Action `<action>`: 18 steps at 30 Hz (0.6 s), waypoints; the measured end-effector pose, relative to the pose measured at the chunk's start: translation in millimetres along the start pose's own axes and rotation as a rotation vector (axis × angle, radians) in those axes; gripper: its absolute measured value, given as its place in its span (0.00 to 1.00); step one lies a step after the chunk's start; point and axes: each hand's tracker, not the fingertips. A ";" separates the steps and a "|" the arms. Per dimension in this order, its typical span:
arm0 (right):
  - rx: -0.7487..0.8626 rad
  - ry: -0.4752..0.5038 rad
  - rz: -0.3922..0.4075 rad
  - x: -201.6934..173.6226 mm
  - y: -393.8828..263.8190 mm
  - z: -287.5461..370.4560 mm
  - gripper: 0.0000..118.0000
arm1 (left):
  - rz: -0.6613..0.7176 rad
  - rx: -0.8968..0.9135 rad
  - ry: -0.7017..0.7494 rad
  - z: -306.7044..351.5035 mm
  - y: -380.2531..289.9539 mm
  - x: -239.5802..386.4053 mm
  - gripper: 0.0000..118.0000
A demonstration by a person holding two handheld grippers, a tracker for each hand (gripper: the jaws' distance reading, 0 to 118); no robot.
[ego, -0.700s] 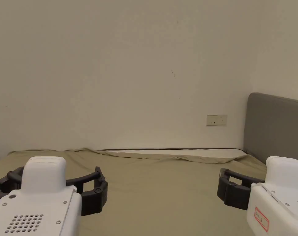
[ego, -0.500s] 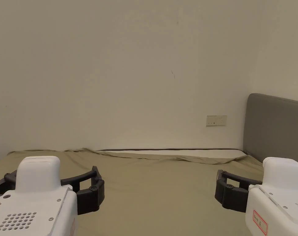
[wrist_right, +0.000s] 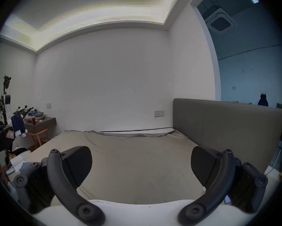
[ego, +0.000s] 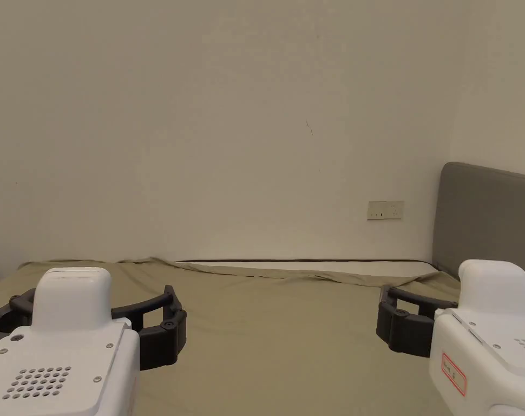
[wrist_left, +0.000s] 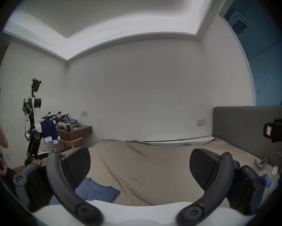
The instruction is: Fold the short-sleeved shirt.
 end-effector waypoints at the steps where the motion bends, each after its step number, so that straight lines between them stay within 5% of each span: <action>1: 0.014 0.006 0.054 -5.3 6.4 -1.0 1.00 | 0.033 0.003 -0.005 -0.7 -0.7 -3.3 1.00; 3: 0.074 0.054 0.290 -27.2 18.5 -1.0 1.00 | 0.347 -0.025 -0.149 -12.1 -9.9 -22.8 1.00; 5: 0.193 0.100 0.885 -66.9 7.7 6.4 1.00 | 0.882 -0.254 -0.297 -34.0 -32.8 -54.1 1.00; 7: 0.313 -0.013 1.465 -91.4 -32.3 9.6 1.00 | 1.378 -0.431 -0.399 -49.8 -77.8 -68.2 1.00; 8: 0.357 -0.050 1.589 -95.6 -47.3 9.4 1.00 | 1.507 -0.462 -0.380 -50.8 -95.5 -66.5 1.00; 9: 0.385 -0.033 1.591 -96.9 -53.9 8.3 1.00 | 1.466 -0.462 -0.321 -49.3 -100.1 -67.0 1.00; 12: 0.325 0.015 1.085 -85.3 -21.3 6.4 1.00 | 0.840 -0.251 -0.062 -37.0 -62.5 -56.8 1.00; 16: 0.079 0.141 0.110 -16.3 38.8 -4.2 1.00 | 0.132 0.045 -0.047 -13.7 -5.1 -3.2 1.00; 17: 0.041 0.190 -0.060 0.5 37.5 -6.0 1.00 | 0.025 0.059 -0.063 -9.0 -2.8 10.5 1.00; 18: 0.032 0.215 -0.135 9.6 31.5 -6.0 1.00 | -0.043 0.064 -0.083 -5.4 -1.1 19.7 1.00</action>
